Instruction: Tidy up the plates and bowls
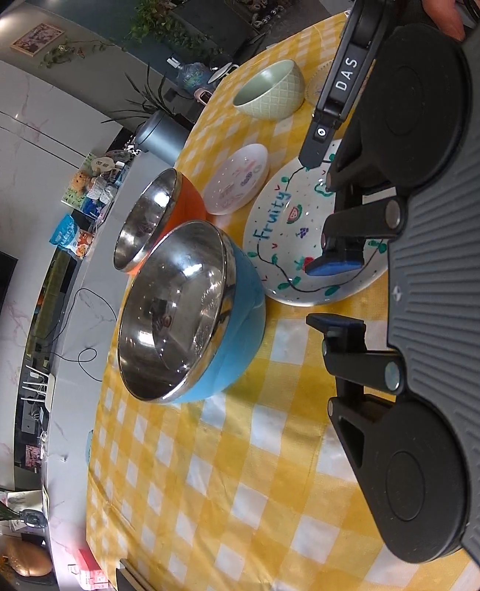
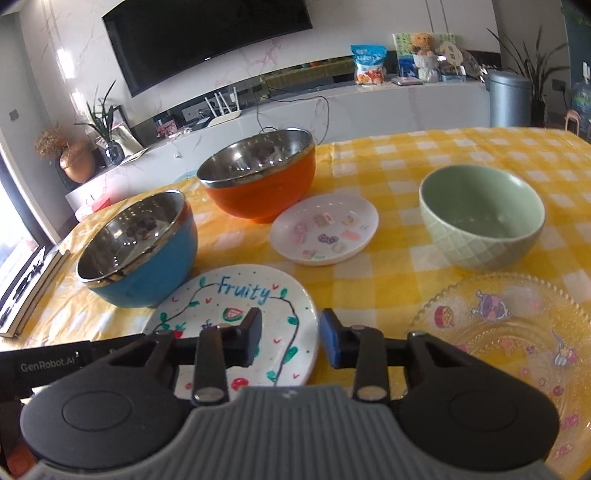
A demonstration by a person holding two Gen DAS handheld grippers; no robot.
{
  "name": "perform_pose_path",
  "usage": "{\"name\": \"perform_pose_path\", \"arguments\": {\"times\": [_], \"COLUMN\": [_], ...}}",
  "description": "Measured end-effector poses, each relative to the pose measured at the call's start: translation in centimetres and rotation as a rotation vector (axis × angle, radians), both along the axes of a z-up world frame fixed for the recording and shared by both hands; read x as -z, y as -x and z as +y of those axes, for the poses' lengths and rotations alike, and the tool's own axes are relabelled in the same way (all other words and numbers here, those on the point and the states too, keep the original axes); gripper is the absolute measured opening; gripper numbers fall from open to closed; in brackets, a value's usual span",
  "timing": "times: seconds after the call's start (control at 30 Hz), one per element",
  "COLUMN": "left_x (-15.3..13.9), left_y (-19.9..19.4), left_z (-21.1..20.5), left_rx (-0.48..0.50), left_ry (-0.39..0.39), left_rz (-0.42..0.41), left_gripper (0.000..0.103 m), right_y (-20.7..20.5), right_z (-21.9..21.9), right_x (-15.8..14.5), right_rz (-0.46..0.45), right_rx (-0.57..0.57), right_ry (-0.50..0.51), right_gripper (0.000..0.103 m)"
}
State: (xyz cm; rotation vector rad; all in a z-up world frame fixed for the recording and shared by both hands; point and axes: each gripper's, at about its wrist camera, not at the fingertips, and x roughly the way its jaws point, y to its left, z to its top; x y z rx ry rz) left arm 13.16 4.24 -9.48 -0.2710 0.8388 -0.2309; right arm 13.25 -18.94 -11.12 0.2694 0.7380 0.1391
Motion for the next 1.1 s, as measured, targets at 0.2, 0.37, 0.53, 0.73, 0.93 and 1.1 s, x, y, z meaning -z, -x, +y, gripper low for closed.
{"name": "perform_pose_path", "arguments": {"times": [0.2, 0.37, 0.53, 0.73, 0.93, 1.1], "left_x": [0.4, 0.5, 0.4, 0.2, -0.2, -0.8], "left_y": [-0.6, -0.7, -0.7, -0.5, -0.2, 0.4], "left_z": [-0.3, -0.5, -0.7, -0.7, -0.6, -0.4], "left_rx": [-0.003, -0.012, -0.007, -0.011, -0.012, -0.010], "left_ry": [0.002, 0.001, -0.015, -0.018, -0.016, -0.006], "left_rz": [0.001, 0.001, -0.011, -0.016, -0.026, -0.036], "left_gripper": [0.023, 0.018, 0.016, 0.015, 0.015, 0.015], "right_y": [-0.3, 0.0, 0.1, 0.2, 0.4, 0.8], "right_z": [-0.2, -0.2, -0.4, -0.7, -0.5, -0.6], "right_x": [0.8, 0.9, 0.9, 0.8, 0.5, 0.0], "right_rz": [0.020, 0.015, 0.015, 0.031, 0.035, 0.026], "right_rx": [0.003, 0.002, 0.012, 0.030, 0.031, 0.036], "right_ry": [0.005, 0.011, -0.001, -0.032, -0.024, -0.025], "right_gripper": [0.025, 0.017, 0.016, 0.014, 0.014, 0.014]}}
